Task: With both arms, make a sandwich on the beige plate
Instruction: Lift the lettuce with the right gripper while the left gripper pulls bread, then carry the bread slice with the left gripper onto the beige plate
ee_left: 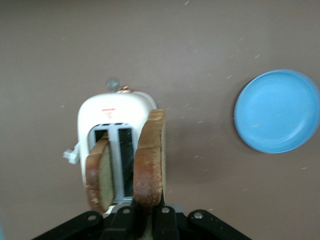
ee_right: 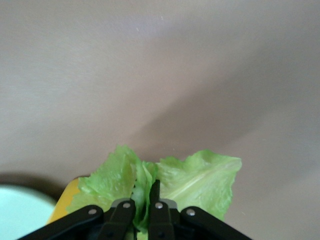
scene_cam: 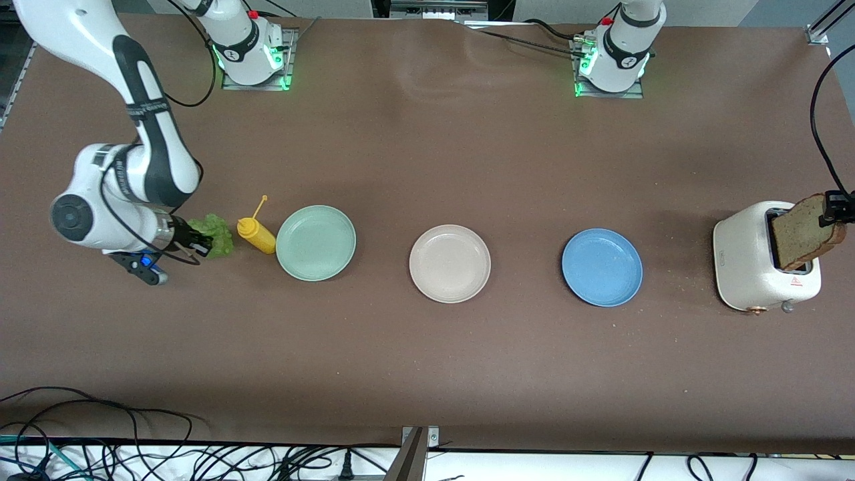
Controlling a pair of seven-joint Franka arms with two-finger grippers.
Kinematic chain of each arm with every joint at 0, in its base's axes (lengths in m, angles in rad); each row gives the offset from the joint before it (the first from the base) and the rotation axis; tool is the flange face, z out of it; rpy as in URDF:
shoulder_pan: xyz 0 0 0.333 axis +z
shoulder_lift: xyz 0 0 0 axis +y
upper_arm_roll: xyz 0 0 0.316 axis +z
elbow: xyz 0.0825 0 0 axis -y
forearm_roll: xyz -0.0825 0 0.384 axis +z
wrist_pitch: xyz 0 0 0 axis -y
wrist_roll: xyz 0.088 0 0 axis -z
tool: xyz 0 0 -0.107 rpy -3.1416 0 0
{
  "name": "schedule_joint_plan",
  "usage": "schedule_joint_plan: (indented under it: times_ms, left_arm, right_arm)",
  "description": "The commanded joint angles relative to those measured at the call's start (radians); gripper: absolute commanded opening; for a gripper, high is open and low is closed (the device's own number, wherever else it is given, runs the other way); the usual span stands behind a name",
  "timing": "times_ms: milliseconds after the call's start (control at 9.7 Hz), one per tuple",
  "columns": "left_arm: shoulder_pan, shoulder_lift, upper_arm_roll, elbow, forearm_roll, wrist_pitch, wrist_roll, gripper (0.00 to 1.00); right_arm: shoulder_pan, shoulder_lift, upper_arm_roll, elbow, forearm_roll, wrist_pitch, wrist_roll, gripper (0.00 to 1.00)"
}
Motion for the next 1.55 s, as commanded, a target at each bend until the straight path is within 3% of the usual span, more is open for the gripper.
schedule_joint_plan:
  times_ms: [0,309,619,722,928,1237,1443]
  left_arm:
    - [0.003,0.019,-0.012,0.049,-0.127,-0.052,0.012,0.00]
    - [-0.011,0.046,-0.095,0.047,-0.279,-0.149,0.015,0.00]
    - [-0.058,0.126,-0.168,0.038,-0.419,-0.180,0.006,0.00]
    - [-0.089,0.150,-0.170,0.035,-0.492,-0.180,-0.020,0.00]
    - [-0.167,0.172,-0.172,0.037,-0.522,-0.178,-0.133,0.00]
    - [-0.219,0.280,-0.204,0.043,-0.655,-0.172,-0.062,0.00]
    - [-0.308,0.325,-0.204,0.037,-0.675,-0.090,-0.058,0.00]
  right_arm:
    - [-0.003,0.001,-0.030,0.207,-0.003,-0.242,-0.082,0.05]
    - [-0.009,-0.019,-0.029,0.398,0.000,-0.458,-0.100,0.07]
    - [-0.009,-0.088,-0.024,0.478,0.001,-0.596,-0.151,0.06]
    - [0.000,-0.088,-0.023,0.484,-0.002,-0.602,-0.157,0.06]
    - [-0.001,-0.085,-0.024,0.484,-0.006,-0.602,-0.191,0.05]
    - [-0.003,-0.088,-0.020,0.486,0.000,-0.604,-0.263,0.05]
    - [0.001,-0.089,-0.018,0.486,0.001,-0.618,-0.266,0.05]
